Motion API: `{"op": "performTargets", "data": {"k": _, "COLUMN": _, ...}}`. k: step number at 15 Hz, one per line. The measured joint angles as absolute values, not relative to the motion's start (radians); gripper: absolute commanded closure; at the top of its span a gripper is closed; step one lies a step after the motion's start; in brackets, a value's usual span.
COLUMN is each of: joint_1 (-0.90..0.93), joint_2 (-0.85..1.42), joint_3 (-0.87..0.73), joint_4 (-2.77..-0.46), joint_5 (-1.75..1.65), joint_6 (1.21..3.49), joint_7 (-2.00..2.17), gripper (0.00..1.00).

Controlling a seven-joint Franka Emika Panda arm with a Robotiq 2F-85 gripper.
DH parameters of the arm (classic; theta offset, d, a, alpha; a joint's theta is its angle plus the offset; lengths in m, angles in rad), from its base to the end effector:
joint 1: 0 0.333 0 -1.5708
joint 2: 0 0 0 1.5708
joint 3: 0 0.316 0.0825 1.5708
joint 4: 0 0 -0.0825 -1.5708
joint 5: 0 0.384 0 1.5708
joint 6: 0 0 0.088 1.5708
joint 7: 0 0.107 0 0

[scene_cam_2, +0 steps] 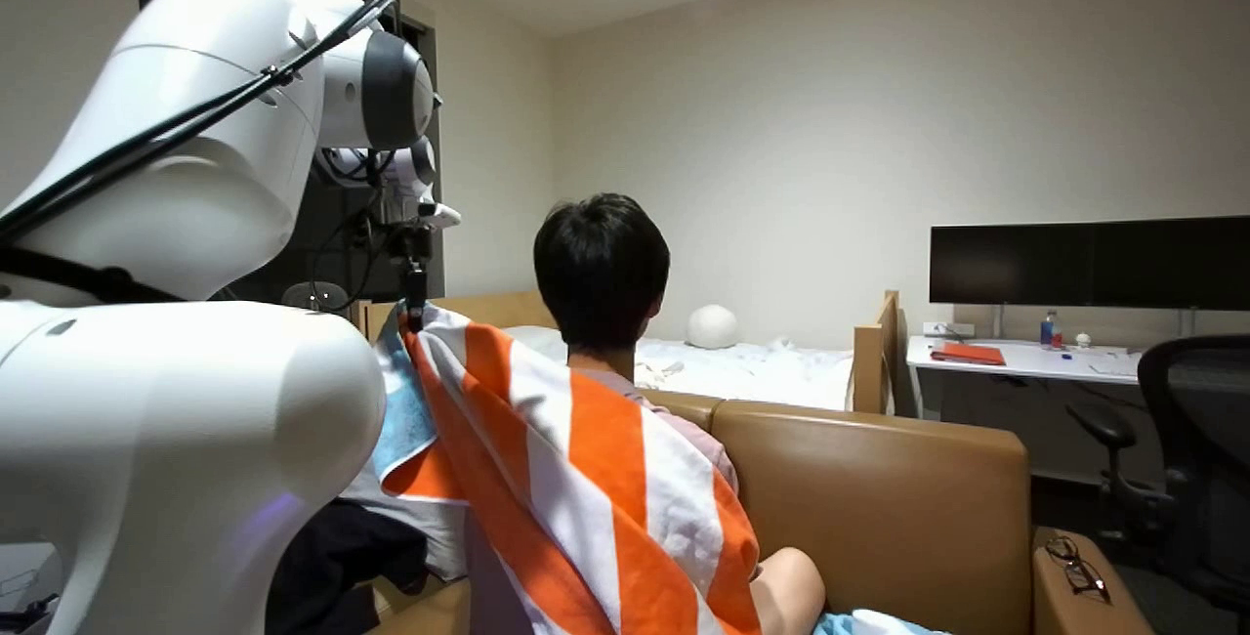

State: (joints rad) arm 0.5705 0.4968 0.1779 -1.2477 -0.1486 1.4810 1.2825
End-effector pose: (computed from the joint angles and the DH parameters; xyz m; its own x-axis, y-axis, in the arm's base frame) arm 0.5207 0.4258 0.4639 0.8575 -0.5143 -0.0125 -0.4938 -0.8297 0.2605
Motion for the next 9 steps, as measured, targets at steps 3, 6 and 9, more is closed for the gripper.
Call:
{"op": "performTargets", "data": {"k": 3, "joint_1": 0.573, "joint_2": 0.497, "joint_3": 0.173, "joint_4": -1.248, "joint_5": -0.149, "joint_6": 1.472, "joint_7": 1.346, "gripper": 0.98}}
{"op": "performTargets", "data": {"k": 6, "joint_1": 0.576, "joint_2": 0.497, "joint_3": 0.168, "joint_4": -1.248, "joint_5": -0.148, "joint_6": 1.467, "joint_7": 1.401, "gripper": 0.98}}
{"op": "performTargets", "data": {"k": 9, "joint_1": 0.577, "joint_2": 0.497, "joint_3": 0.168, "joint_4": -1.248, "joint_5": -0.147, "joint_6": 1.467, "joint_7": 1.438, "gripper": 0.98}}
